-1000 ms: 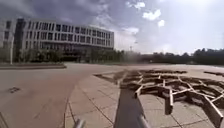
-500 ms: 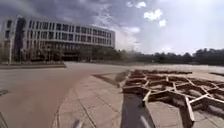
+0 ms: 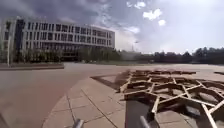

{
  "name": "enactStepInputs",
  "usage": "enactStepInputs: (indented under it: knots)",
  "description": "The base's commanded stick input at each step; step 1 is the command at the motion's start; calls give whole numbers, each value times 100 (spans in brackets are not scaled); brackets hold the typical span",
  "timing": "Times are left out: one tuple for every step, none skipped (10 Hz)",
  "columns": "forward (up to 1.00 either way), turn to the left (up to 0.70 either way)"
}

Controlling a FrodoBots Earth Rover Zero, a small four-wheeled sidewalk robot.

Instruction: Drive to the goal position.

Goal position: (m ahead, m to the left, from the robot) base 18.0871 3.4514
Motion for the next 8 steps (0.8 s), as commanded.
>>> enactStepInputs:
  knots:
    - [70, 30]
    - [70, 16]
    - [70, 3]
    - [70, 0]
    - [70, 0]
    - [70, 0]
    - [70, 0]
    - [70, 0]
